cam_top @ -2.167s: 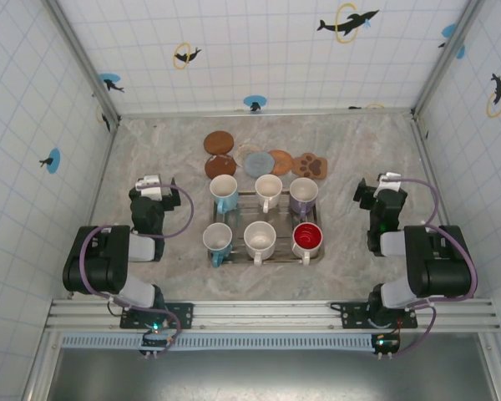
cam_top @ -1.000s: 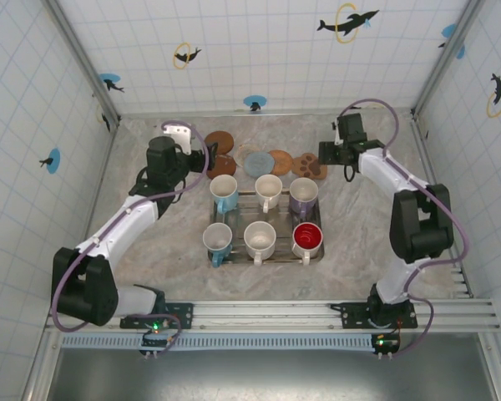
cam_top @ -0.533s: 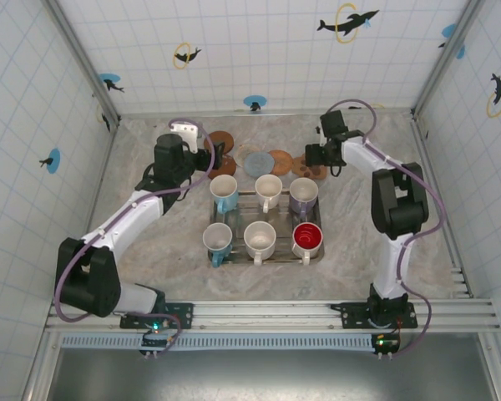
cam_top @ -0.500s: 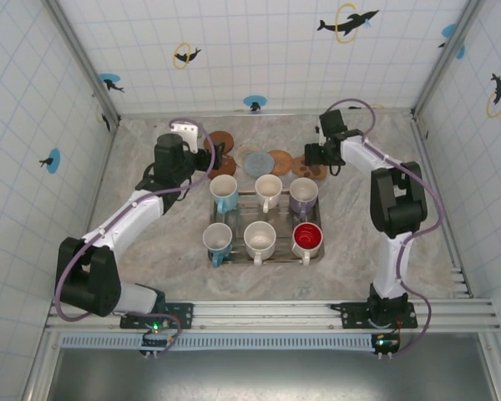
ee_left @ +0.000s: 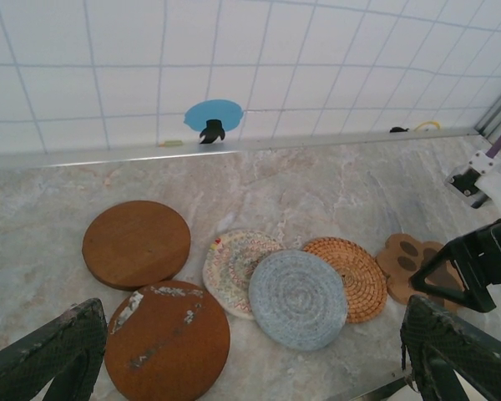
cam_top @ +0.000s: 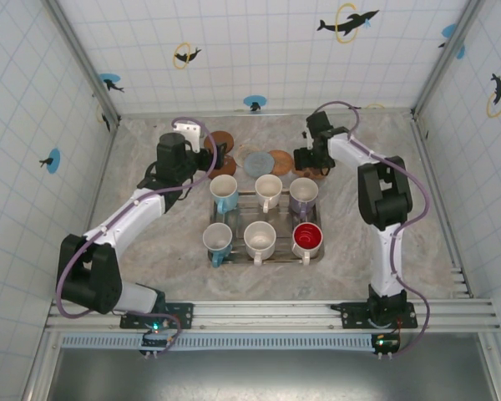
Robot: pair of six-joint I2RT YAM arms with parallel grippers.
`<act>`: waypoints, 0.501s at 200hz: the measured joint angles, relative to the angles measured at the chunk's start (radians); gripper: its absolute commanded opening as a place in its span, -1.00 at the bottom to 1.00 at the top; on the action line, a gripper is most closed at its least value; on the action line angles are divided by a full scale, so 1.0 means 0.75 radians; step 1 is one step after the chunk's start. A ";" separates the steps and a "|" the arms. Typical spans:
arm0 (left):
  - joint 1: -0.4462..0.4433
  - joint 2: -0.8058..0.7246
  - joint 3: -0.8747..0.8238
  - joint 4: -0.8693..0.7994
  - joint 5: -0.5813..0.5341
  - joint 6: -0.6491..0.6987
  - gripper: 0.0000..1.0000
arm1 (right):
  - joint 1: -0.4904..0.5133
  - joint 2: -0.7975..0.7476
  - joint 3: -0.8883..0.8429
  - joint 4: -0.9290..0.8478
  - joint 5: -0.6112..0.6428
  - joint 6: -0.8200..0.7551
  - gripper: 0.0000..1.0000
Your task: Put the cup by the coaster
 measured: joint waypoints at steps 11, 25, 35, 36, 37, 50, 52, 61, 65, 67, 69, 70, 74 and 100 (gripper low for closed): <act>0.000 0.001 0.000 -0.002 -0.001 0.000 0.84 | 0.002 0.010 0.012 -0.018 0.001 -0.005 0.73; 0.000 0.002 0.000 -0.004 -0.005 0.000 0.84 | 0.005 0.014 0.017 -0.034 0.001 -0.010 0.73; 0.000 0.002 0.000 -0.005 -0.005 0.000 0.84 | 0.007 0.015 0.017 -0.042 0.001 -0.009 0.74; 0.000 0.001 0.000 -0.005 -0.005 0.000 0.84 | 0.007 0.016 0.017 -0.044 0.002 -0.009 0.74; 0.000 0.001 0.000 -0.005 -0.005 0.000 0.84 | 0.007 0.016 0.017 -0.044 0.001 -0.009 0.74; 0.000 0.001 0.000 -0.007 -0.005 0.000 0.84 | 0.010 0.023 0.019 -0.054 0.000 -0.009 0.73; 0.000 0.001 0.001 -0.008 -0.006 0.000 0.84 | 0.010 0.025 0.020 -0.056 0.000 -0.009 0.73; 0.000 0.002 0.006 -0.025 -0.011 0.000 0.84 | 0.010 0.038 0.030 -0.067 0.000 -0.009 0.73; 0.000 0.002 0.011 -0.036 -0.014 0.000 0.84 | 0.011 0.047 0.036 -0.069 -0.001 -0.009 0.73; 0.000 0.002 0.012 -0.038 -0.015 0.000 0.84 | 0.011 0.049 0.038 -0.069 0.000 -0.009 0.73; 0.000 0.002 0.014 -0.041 -0.016 0.000 0.84 | 0.011 0.054 0.040 -0.068 0.001 -0.009 0.73; 0.000 0.002 0.015 -0.044 -0.017 0.000 0.84 | 0.011 0.055 0.041 -0.069 0.002 -0.010 0.73; 0.000 0.002 0.017 -0.049 -0.021 0.000 0.84 | 0.011 0.058 0.047 -0.072 0.004 -0.009 0.73; -0.005 0.002 0.023 -0.072 -0.035 0.000 0.84 | 0.019 0.070 0.063 -0.083 0.026 -0.010 0.73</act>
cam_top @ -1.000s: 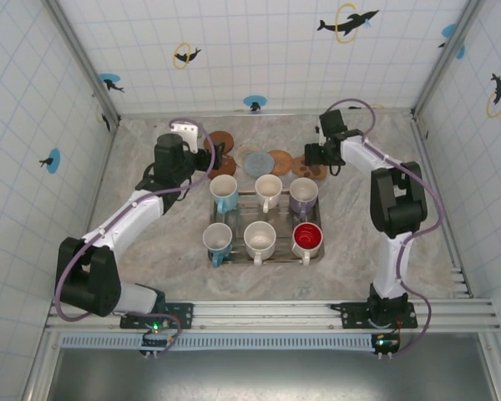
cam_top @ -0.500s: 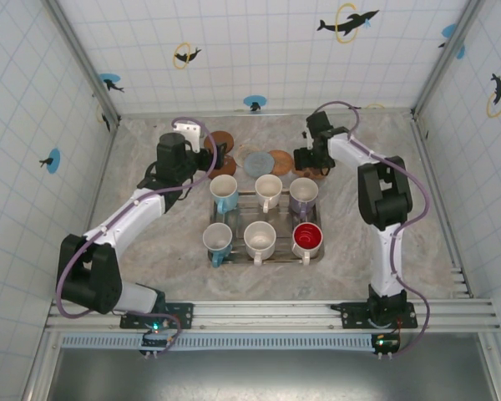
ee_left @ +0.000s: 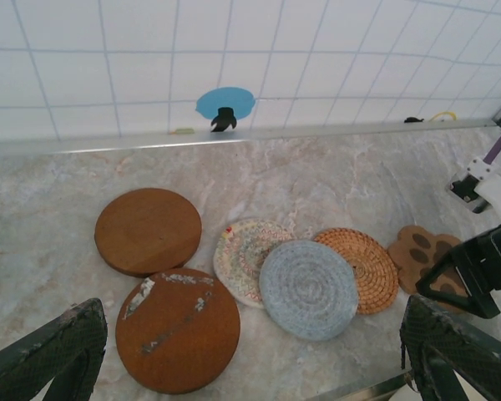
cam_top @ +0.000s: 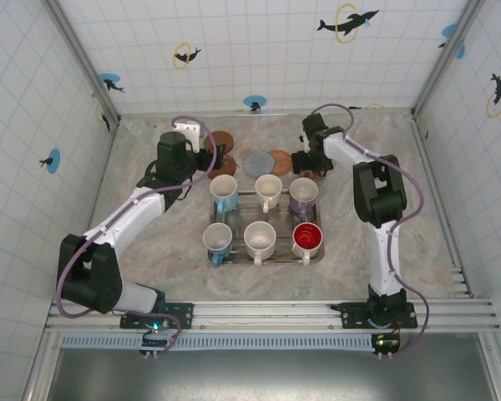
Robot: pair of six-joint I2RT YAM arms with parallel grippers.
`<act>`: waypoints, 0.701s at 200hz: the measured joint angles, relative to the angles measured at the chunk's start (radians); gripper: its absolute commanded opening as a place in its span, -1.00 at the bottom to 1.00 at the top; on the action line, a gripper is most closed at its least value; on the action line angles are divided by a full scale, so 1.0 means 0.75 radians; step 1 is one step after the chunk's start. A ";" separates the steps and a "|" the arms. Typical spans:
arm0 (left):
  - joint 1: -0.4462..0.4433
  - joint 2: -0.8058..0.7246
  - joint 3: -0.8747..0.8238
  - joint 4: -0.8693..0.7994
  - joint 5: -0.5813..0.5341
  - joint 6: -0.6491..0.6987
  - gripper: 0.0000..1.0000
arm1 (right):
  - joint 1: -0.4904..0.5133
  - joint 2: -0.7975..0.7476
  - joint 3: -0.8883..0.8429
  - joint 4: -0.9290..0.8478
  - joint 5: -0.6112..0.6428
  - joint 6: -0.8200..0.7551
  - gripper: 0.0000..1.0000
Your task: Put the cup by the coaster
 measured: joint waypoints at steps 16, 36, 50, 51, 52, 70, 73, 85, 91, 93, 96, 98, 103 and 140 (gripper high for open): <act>-0.001 0.000 0.000 -0.007 -0.001 0.000 0.84 | 0.005 0.011 0.018 -0.016 0.017 0.001 0.73; -0.002 0.000 0.000 -0.010 -0.001 0.000 0.84 | 0.009 0.033 0.057 -0.053 0.034 -0.001 0.73; -0.002 0.000 0.000 -0.012 -0.002 0.000 0.84 | 0.010 0.053 0.091 -0.075 0.046 0.000 0.73; -0.002 0.000 0.000 -0.012 -0.002 0.000 0.84 | 0.010 0.054 0.093 -0.076 0.047 0.000 0.73; -0.002 0.000 0.000 -0.012 -0.002 0.000 0.84 | 0.010 0.055 0.095 -0.077 0.049 0.001 0.73; -0.002 0.000 0.001 -0.016 -0.006 0.000 0.84 | 0.009 0.079 0.134 -0.103 0.066 0.003 0.73; -0.002 0.000 0.001 -0.016 -0.007 0.000 0.84 | 0.009 0.081 0.138 -0.108 0.067 0.006 0.73; -0.002 0.000 0.001 -0.019 -0.011 0.000 0.84 | 0.007 0.092 0.159 -0.126 0.069 0.013 0.72; -0.002 0.000 0.001 -0.020 -0.012 0.001 0.84 | 0.006 0.097 0.167 -0.133 0.069 0.021 0.72; -0.002 0.000 0.001 -0.021 -0.012 0.000 0.84 | 0.006 0.098 0.170 -0.135 0.069 0.023 0.72; -0.002 0.000 0.001 -0.021 -0.012 0.000 0.84 | 0.005 0.100 0.173 -0.137 0.070 0.027 0.72; -0.002 0.000 0.001 -0.022 -0.013 0.000 0.84 | 0.005 0.100 0.174 -0.136 0.071 0.027 0.72; -0.002 0.000 0.001 -0.023 -0.016 0.001 0.84 | 0.002 0.105 0.180 -0.134 0.075 0.032 0.72; -0.002 0.000 0.002 -0.033 -0.021 0.001 0.84 | -0.046 0.131 0.220 -0.112 0.079 0.065 0.72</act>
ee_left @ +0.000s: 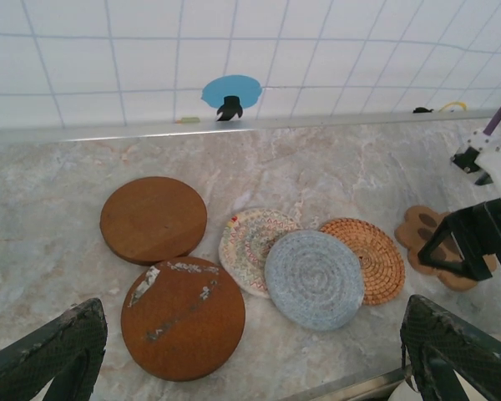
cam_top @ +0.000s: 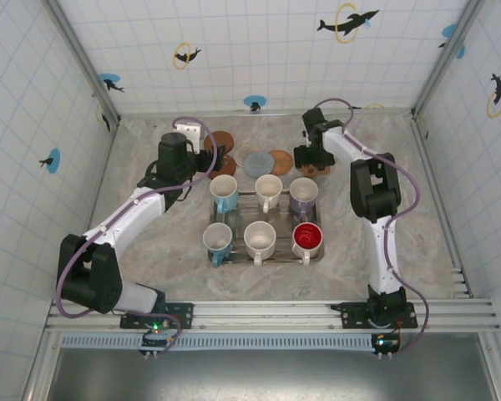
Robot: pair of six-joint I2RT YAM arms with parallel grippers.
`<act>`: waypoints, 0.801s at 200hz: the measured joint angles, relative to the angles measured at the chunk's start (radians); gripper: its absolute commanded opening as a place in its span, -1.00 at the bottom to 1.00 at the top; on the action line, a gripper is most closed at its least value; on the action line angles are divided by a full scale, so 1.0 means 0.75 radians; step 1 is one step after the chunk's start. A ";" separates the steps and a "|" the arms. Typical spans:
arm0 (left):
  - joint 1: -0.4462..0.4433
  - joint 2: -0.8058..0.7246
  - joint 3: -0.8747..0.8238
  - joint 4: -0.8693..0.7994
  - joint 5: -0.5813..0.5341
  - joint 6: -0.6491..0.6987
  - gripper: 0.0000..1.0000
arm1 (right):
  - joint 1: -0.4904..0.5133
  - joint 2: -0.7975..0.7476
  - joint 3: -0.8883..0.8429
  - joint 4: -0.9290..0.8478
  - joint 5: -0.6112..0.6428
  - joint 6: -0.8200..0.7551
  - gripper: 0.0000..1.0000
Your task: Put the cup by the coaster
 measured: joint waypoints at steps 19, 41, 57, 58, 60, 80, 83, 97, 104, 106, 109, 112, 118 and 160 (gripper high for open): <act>0.000 0.000 0.003 -0.009 -0.001 0.000 0.84 | -0.033 0.016 0.025 0.010 -0.003 0.016 0.71; 0.000 0.000 0.014 -0.014 -0.001 0.000 0.84 | -0.066 0.036 0.057 0.016 -0.001 0.038 0.71; 0.000 0.000 0.021 -0.014 -0.001 0.000 0.84 | -0.082 0.046 0.072 0.020 -0.005 0.056 0.70; 0.000 0.000 0.022 -0.015 -0.001 0.000 0.84 | -0.083 0.047 0.073 0.020 -0.006 0.058 0.70; 0.000 0.000 0.023 -0.016 -0.001 0.000 0.84 | -0.085 0.048 0.075 0.020 -0.008 0.059 0.70; 0.000 0.000 0.034 -0.019 -0.002 0.000 0.84 | -0.095 0.054 0.085 0.026 -0.013 0.090 0.70; 0.000 0.001 0.035 -0.019 -0.002 0.000 0.84 | -0.096 0.054 0.087 0.026 -0.013 0.097 0.70; 0.000 0.001 0.038 -0.022 -0.004 0.000 0.84 | -0.104 0.057 0.090 0.038 -0.019 0.129 0.69; 0.000 0.001 0.040 -0.026 -0.004 0.000 0.84 | -0.108 0.058 0.091 0.047 -0.019 0.146 0.69; 0.000 0.001 0.040 -0.027 -0.004 0.000 0.84 | -0.110 0.060 0.091 0.049 -0.019 0.148 0.69; 0.000 0.001 0.040 -0.028 -0.004 0.000 0.84 | -0.112 0.061 0.093 0.049 -0.021 0.158 0.69; 0.000 0.001 0.041 -0.028 -0.004 0.000 0.84 | -0.113 0.061 0.094 0.050 -0.024 0.164 0.69; 0.000 0.003 0.042 -0.031 -0.004 0.000 0.84 | -0.116 0.062 0.095 0.059 -0.022 0.180 0.69; 0.000 0.022 0.061 -0.047 -0.017 0.000 0.84 | -0.135 0.076 0.118 0.086 -0.022 0.245 0.68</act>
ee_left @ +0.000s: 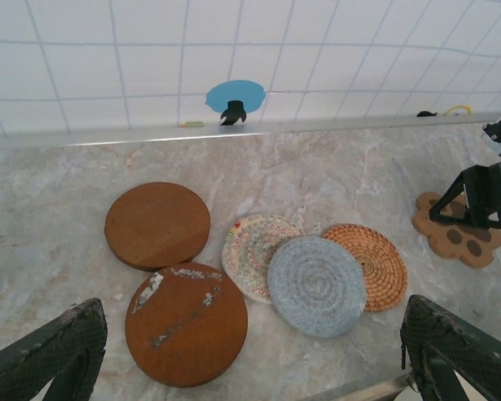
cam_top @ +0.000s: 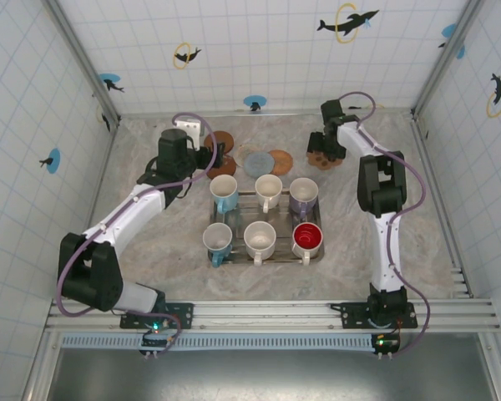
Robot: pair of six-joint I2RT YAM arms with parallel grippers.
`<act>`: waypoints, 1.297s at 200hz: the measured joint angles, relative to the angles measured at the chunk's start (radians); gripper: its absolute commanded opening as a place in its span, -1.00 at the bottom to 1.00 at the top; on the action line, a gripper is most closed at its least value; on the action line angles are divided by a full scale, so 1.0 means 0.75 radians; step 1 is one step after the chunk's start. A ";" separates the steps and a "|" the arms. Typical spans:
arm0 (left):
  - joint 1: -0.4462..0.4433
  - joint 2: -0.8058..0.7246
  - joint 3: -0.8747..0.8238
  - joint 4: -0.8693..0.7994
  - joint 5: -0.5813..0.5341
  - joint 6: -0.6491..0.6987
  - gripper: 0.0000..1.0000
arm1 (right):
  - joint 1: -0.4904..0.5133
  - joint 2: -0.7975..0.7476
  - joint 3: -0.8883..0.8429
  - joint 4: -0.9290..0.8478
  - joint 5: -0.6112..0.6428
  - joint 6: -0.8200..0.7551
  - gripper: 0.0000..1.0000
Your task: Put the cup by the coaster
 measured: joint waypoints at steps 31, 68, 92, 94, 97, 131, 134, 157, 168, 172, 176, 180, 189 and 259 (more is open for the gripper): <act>0.000 0.048 0.083 -0.046 -0.036 0.000 0.84 | -0.003 0.000 0.000 0.006 -0.001 0.021 0.68; 0.000 0.176 0.307 -0.141 -0.060 0.027 0.90 | 0.002 -0.011 0.000 0.007 -0.003 0.033 0.70; 0.000 0.332 0.541 -0.252 -0.077 0.051 0.91 | 0.011 -0.050 0.001 0.010 -0.010 0.035 0.72; 0.000 0.348 0.568 -0.270 -0.079 0.053 0.91 | 0.012 -0.055 0.000 0.011 -0.011 0.035 0.72; 0.000 0.373 0.602 -0.287 -0.081 0.057 0.91 | 0.014 -0.064 0.001 0.012 -0.014 0.035 0.73; 0.000 0.698 1.008 -0.519 -0.114 0.097 0.91 | 0.049 -0.185 0.019 0.016 -0.036 0.015 0.75; 0.000 0.725 1.039 -0.543 -0.115 0.101 0.92 | 0.053 -0.195 0.023 0.018 -0.038 0.013 0.75; 0.000 0.915 1.241 -0.685 -0.134 0.123 0.94 | 0.078 -0.281 0.030 0.031 -0.056 -0.010 0.76; 0.000 0.998 1.331 -0.752 -0.134 0.135 0.94 | 0.090 -0.314 0.028 0.032 -0.064 -0.018 0.76; 0.000 1.030 1.365 -0.773 -0.135 0.141 0.95 | 0.093 -0.328 0.024 0.035 -0.066 -0.021 0.76; 0.000 1.058 1.399 -0.793 -0.135 0.142 0.95 | 0.096 -0.338 0.017 0.042 -0.068 -0.024 0.76; 0.000 1.087 1.431 -0.810 -0.137 0.148 0.95 | 0.100 -0.354 0.004 0.051 -0.071 -0.027 0.77; 0.000 1.142 1.499 -0.846 -0.140 0.152 0.95 | 0.104 -0.388 -0.036 0.070 -0.075 -0.032 0.77; 0.016 1.407 1.697 -0.884 -0.170 0.155 0.95 | 0.110 -0.565 -0.404 0.180 -0.104 -0.033 0.80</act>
